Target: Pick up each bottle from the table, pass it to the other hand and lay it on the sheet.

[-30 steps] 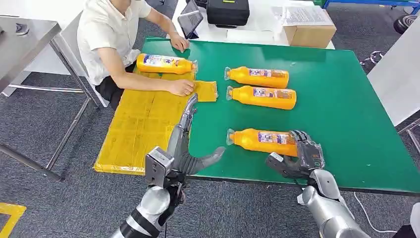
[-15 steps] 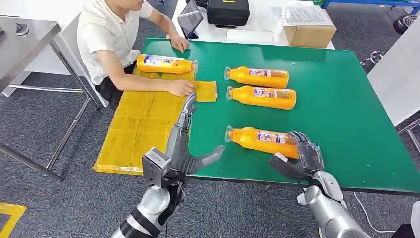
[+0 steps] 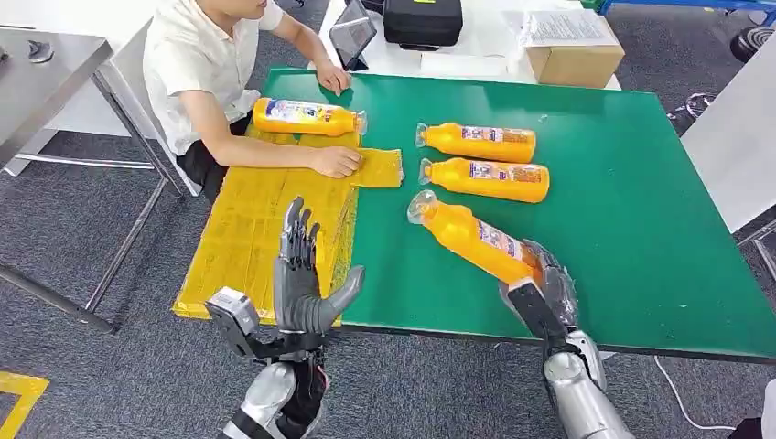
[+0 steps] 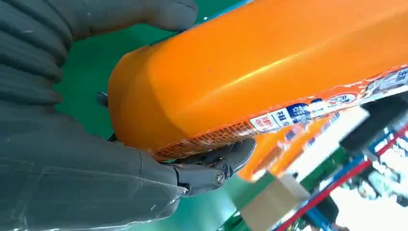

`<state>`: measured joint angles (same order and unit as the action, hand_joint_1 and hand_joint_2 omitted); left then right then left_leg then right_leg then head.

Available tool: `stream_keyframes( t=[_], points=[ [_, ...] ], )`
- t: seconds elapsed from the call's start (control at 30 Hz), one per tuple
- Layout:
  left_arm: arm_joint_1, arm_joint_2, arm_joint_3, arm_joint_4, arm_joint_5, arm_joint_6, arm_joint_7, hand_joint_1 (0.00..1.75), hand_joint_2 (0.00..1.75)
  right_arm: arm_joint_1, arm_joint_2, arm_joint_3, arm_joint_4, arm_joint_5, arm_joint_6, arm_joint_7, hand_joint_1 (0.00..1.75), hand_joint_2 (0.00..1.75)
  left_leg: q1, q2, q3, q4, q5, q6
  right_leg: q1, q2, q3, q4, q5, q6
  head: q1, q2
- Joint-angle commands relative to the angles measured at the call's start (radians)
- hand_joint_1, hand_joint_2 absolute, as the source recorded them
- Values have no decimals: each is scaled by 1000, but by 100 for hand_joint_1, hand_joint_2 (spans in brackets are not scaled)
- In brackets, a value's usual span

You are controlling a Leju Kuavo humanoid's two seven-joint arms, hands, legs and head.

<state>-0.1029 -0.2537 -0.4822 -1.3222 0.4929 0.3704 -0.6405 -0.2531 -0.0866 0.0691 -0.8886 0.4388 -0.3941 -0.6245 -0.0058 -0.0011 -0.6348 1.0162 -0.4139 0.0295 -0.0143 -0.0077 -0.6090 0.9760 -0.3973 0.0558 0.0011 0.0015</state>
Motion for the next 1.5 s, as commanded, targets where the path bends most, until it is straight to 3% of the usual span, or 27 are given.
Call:
stream_keyframes(
  t=[0.03, 0.1, 0.13, 0.33, 0.4, 0.47, 0.53, 0.63, 0.77, 0.97, 1.33, 1.43, 1.47, 1.5],
  points=[
    [114, 61, 44, -43, -11, 8, -23, 0, 175, 129, 29, -70, -257, -31, 13, 10, 175, 175, 0, 1, 5, -1, -3, -2, 0, 2, 4, 0, -3, -1, 0, 0],
    [111, 58, 45, -44, -15, 13, -26, 0, 175, 128, 32, -74, -259, -36, 16, 13, 175, 175, 1, 1, 5, 0, -4, -3, 1, 2, 5, 0, -4, -2, 0, 0],
    [129, 56, 55, -58, 1, 20, -23, 0, 175, 140, 39, -83, -279, -45, 20, 14, 155, 175, 0, 1, 4, 0, -3, -2, 0, 2, 3, 0, -3, -1, 0, 0],
    [186, 95, 39, -150, 115, -60, 30, 0, 175, 200, 95, -39, -409, -95, 76, 4, 175, 175, 1, 3, 8, 0, -7, -4, 1, 4, 6, 1, -5, -3, 0, 0],
    [141, 88, 18, -104, 58, -53, 27, 0, 175, 178, 130, 29, -415, -99, 101, -2, 173, 175, 1, 5, 11, -1, -8, -5, 1, 6, 8, 1, -6, -4, 0, 0],
    [121, 73, 12, -78, 27, -30, 20, 0, 175, 186, 147, 83, -429, -100, 101, -4, 175, 175, 1, 4, 4, 0, -4, -3, 1, 5, 2, 0, -2, -2, 0, 0],
    [94, 73, -32, -39, -27, -37, 54, 0, 175, 222, 140, 230, -427, -84, 193, 0, 171, 175, 1, 1, 4, -1, -4, -3, 1, 2, 3, 0, -3, -2, 0, 0],
    [81, 81, -69, -1, 26, -150, 139, 0, 175, 215, 145, 352, -356, -75, 191, -7, 173, 175, 2, 2, 9, -2, -5, -4, 2, 3, 7, -1, -4, -3, 0, 0],
    [59, 72, -88, 52, 11, -165, 133, 0, 175, 194, 164, 422, -285, -75, 178, -23, 175, 175, 2, 2, 9, -3, -4, -3, 2, 3, 7, -2, -3, -3, 0, 0],
    [52, 69, -92, 61, 12, -173, 134, 0, 175, 192, 161, 437, -282, -80, 179, -24, 175, 175, 1, 0, 2, -2, -2, -2, 1, 0, 1, -1, -2, -2, 0, 0],
    [30, 60, -85, 38, 25, -189, 127, 0, 175, 169, 166, 493, -246, -89, 171, -30, 168, 175, 2, 1, 8, -2, -4, -4, 1, 2, 6, -1, -4, -3, 0, 0],
    [22, 61, -80, 18, 57, -225, 137, 0, 175, 150, 167, 513, -224, -89, 162, -34, 166, 175, 2, 0, 2, -1, -2, -2, 1, 1, 1, -1, -2, -2, 0, 0],
    [22, 57, -70, 14, 74, -236, 137, 26, 175, 143, 168, 519, -216, -90, 162, -35, 162, 175, 2, 1, 5, -1, -3, -3, 1, 2, 3, 0, -3, -3, 0, 0],
    [21, 55, -62, 9, 90, -245, 142, 175, 175, 141, 169, 523, -212, -92, 165, -35, 145, 175, 2, 1, 3, -1, -3, -2, 1, 1, 2, 0, -3, -2, 0, 0]
  ],
)
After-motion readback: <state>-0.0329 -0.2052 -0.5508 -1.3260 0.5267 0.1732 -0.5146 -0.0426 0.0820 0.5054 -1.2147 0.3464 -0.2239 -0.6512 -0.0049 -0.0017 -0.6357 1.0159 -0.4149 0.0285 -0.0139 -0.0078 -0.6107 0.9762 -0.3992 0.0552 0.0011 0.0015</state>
